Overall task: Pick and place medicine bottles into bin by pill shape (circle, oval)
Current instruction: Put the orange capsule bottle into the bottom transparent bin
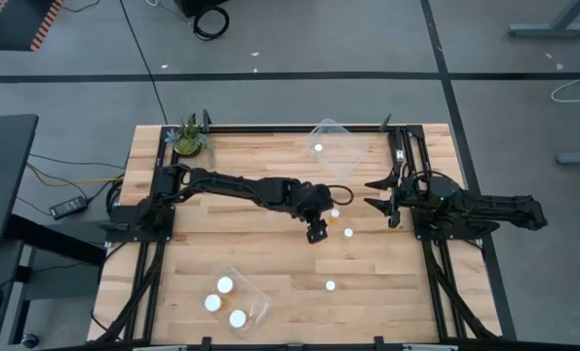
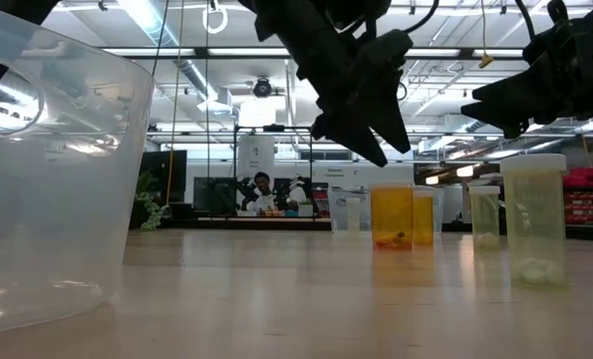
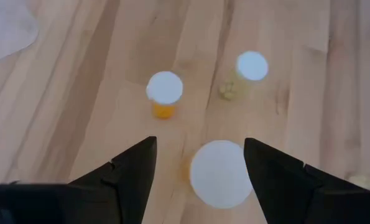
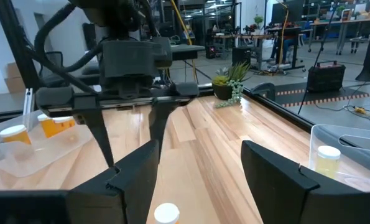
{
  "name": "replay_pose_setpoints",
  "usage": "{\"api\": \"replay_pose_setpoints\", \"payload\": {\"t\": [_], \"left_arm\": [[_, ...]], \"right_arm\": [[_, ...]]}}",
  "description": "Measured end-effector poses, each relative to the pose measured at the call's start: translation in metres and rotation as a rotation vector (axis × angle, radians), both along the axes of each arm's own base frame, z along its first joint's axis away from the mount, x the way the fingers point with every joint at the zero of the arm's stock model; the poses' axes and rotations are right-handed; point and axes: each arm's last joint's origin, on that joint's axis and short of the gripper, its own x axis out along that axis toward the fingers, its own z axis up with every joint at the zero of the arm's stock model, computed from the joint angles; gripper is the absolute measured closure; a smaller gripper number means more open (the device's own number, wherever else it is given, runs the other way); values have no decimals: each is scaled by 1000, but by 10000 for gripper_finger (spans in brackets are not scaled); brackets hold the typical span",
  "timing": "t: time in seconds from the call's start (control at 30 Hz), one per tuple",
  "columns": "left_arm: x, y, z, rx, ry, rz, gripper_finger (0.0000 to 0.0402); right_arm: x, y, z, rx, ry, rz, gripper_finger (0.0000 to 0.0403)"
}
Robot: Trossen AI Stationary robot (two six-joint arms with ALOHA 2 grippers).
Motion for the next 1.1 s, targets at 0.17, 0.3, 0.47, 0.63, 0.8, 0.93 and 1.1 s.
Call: {"api": "replay_pose_setpoints", "payload": {"t": [0.17,0.3,0.47,0.63,0.8,0.93,1.1], "left_arm": [[-2,-5,-4,32,39,-36,111],[0,-12,-15,39,69,-65,68],[3,-17,-27,40,89,-79,25],[3,-16,-27,44,92,-81,9],[3,-18,-27,61,92,-108,16],[5,-24,-37,80,107,-147,21],[11,-28,-47,93,80,-174,21]], "right_arm": [[0,0,0,0,-1,0,166],[0,0,0,0,-1,0,166],[0,0,0,0,-1,0,166],[0,0,0,0,-1,0,166],[0,0,0,0,0,0,166],[0,0,0,0,0,0,166],[0,0,0,0,-1,-1,166]]}}
